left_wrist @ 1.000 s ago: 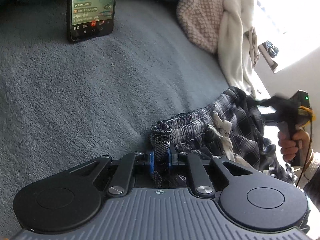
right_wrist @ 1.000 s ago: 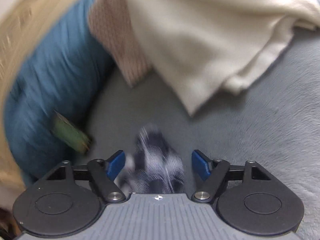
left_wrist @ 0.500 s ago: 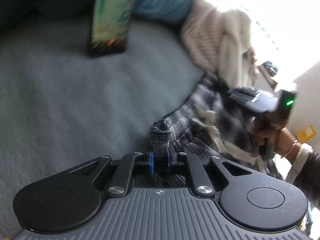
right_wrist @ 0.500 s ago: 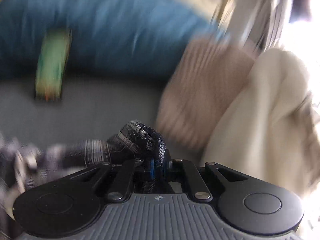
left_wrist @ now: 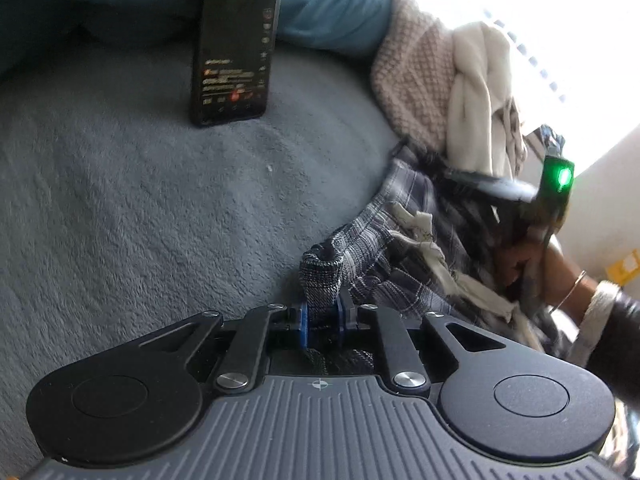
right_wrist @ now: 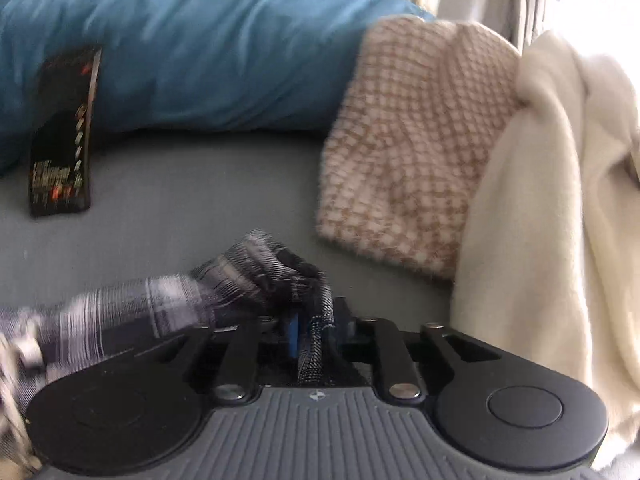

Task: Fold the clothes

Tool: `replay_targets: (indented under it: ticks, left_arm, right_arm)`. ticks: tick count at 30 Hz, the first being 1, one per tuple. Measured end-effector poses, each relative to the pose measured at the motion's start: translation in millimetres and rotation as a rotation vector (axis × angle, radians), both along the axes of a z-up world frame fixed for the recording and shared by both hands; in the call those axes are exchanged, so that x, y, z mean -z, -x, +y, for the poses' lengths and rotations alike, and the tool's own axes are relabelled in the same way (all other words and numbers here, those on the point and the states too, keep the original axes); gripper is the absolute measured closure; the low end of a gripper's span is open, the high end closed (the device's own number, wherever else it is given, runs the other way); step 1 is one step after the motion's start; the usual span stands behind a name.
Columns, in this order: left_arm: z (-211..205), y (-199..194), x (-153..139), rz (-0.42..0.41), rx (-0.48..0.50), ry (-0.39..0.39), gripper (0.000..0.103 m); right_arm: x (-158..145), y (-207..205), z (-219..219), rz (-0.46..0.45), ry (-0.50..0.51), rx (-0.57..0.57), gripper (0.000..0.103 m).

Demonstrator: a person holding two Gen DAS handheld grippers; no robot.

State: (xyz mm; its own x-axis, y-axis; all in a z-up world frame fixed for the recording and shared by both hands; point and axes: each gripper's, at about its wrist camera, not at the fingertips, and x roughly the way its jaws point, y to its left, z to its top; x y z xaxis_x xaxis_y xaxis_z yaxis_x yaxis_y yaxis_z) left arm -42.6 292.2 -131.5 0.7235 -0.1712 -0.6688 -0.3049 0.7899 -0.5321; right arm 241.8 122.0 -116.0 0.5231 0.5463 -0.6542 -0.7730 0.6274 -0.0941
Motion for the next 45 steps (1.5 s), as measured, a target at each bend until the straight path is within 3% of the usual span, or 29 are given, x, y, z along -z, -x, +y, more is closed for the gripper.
replay_targets:
  ticks: [1, 3, 6, 9, 13, 16, 20, 25, 31, 36, 40, 45]
  left_arm:
    - [0, 0, 0, 0.005, 0.000, -0.001, 0.086]
    - [3, 0, -2, 0.017, -0.009, 0.008, 0.082]
    - [5, 1, -2, 0.029, -0.036, 0.030, 0.076]
    - [7, 3, -4, 0.031, -0.058, 0.024, 0.072]
    - [8, 8, -14, 0.012, -0.101, -0.011, 0.069]
    - [6, 16, -28, -0.018, -0.113, -0.050, 0.067]
    - [0, 23, -46, -0.056, -0.109, -0.098, 0.066]
    - [-34, 4, -65, -0.104, -0.005, -0.145, 0.065]
    - [-103, -38, -71, -0.142, 0.181, -0.228, 0.062]
    - [-160, -71, -65, -0.175, 0.327, -0.278, 0.062]
    - [-196, -96, -50, -0.184, 0.397, -0.318, 0.062]
    - [-215, -117, -34, -0.171, 0.416, -0.377, 0.062]
  right_arm:
    - [-6, -7, -2, 0.037, -0.007, 0.032, 0.047]
    - [-18, -22, -15, 0.150, -0.036, 0.092, 0.030]
    - [-37, -37, -46, 0.308, -0.124, 0.174, 0.016]
    - [-50, -30, -98, 0.381, -0.239, 0.283, 0.005]
    - [-68, -30, -171, 0.440, -0.421, 0.464, 0.005]
    - [-86, -8, -240, 0.455, -0.576, 0.564, 0.005]
    - [-100, 43, -328, 0.487, -0.761, 0.703, 0.008]
    - [-106, 130, -420, 0.483, -0.880, 0.871, 0.018]
    - [-90, 218, -477, 0.450, -0.787, 1.058, 0.031]
    - [-62, 256, -521, 0.477, -0.778, 1.269, 0.038]
    - [-50, 263, -560, 0.445, -0.804, 1.400, 0.041]
    - [-47, 238, -601, 0.342, -0.751, 1.510, 0.042]
